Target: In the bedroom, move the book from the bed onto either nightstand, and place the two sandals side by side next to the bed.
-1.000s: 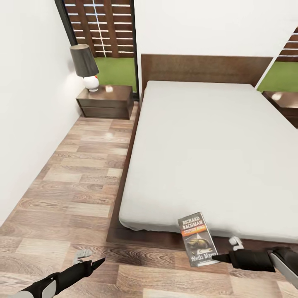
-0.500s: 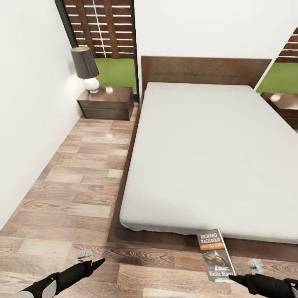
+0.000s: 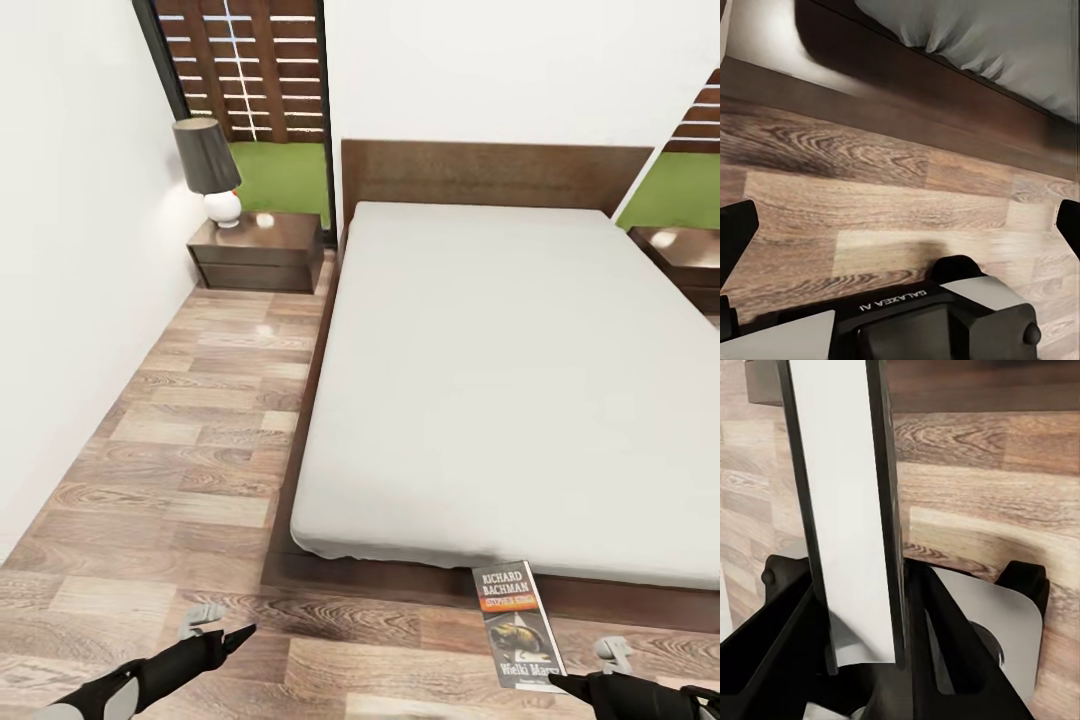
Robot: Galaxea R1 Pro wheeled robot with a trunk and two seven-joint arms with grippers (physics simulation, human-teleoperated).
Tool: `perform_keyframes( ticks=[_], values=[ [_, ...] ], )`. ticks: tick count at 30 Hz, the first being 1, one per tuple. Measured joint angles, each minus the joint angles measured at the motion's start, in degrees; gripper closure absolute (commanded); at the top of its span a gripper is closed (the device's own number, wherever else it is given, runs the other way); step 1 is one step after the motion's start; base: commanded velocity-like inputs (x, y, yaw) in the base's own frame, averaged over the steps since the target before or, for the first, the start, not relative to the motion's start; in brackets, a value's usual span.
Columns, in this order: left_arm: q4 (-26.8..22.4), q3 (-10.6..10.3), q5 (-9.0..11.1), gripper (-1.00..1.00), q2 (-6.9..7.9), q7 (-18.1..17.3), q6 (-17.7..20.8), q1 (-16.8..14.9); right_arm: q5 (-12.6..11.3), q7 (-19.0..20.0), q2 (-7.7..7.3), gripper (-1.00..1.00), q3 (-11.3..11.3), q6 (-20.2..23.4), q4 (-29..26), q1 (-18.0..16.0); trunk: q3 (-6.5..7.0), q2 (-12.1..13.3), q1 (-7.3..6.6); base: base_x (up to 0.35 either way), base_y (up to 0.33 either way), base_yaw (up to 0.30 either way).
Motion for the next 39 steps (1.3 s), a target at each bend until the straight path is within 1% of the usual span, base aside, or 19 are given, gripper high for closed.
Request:
perform_keyframes(
  ticks=[4,7,8,9,10,13,27,34,36,39],
  values=[
    [0.00,-0.02,-0.01,-1.00,-0.93,0.10,0.00,0.37,-0.03,-0.06,0.31,1.00,0.01,0.00,0.06,0.00,0.72,1.61,-0.88,0.000,0.000,0.000],
    [-0.03,0.01,0.00,-1.00,-1.18,0.13,0.00,0.68,-0.07,-0.08,0.47,1.00,0.01,0.00,0.07,0.00,1.26,2.81,-1.54,0.000,0.000,0.000],
    [-0.03,0.01,0.00,-1.00,-1.21,0.13,0.00,0.72,-0.07,-0.08,0.67,1.00,0.03,0.00,0.07,0.00,1.44,3.21,-1.76,0.000,0.000,0.000],
    [-0.06,0.01,0.00,-1.00,-1.24,0.14,0.00,0.75,-0.15,-0.08,1.37,1.00,0.07,0.03,0.06,0.01,1.62,3.61,-1.98,0.000,0.000,0.000],
    [-0.07,0.02,0.00,-1.00,-1.25,0.14,0.00,0.77,-0.06,-0.10,1.74,1.00,0.05,0.01,0.09,0.01,1.80,4.01,-2.20,0.000,0.000,0.000],
    [-0.07,0.02,0.00,-1.00,-1.26,0.14,0.00,0.79,-0.03,-0.19,2.25,1.00,0.00,0.00,0.15,0.00,2.33,5.22,-2.86,0.000,0.000,0.000],
    [-0.04,0.02,0.00,-1.00,-1.27,0.14,0.00,0.79,0.01,-0.09,2.39,1.00,-0.08,0.00,0.08,0.00,4.85,10.84,-5.93,0.000,0.000,0.000],
    [-0.04,0.02,0.00,-1.00,-1.27,0.14,0.00,0.79,-0.22,-0.54,2.41,1.00,-0.16,0.68,0.25,0.00,6.11,13.65,-7.47,0.000,0.000,0.000],
    [-0.02,0.02,0.00,-1.00,-1.27,0.14,0.00,0.79,-0.16,-0.53,2.39,1.00,-0.29,0.77,0.65,0.00,6.47,14.45,-7.91,0.000,0.000,0.000],
    [-0.03,0.02,0.00,-1.00,-1.27,0.13,0.00,0.79,-0.05,-0.59,2.38,1.00,-0.45,0.72,2.88,0.01,7.01,15.65,-8.57,0.000,0.000,0.000]
  ],
)
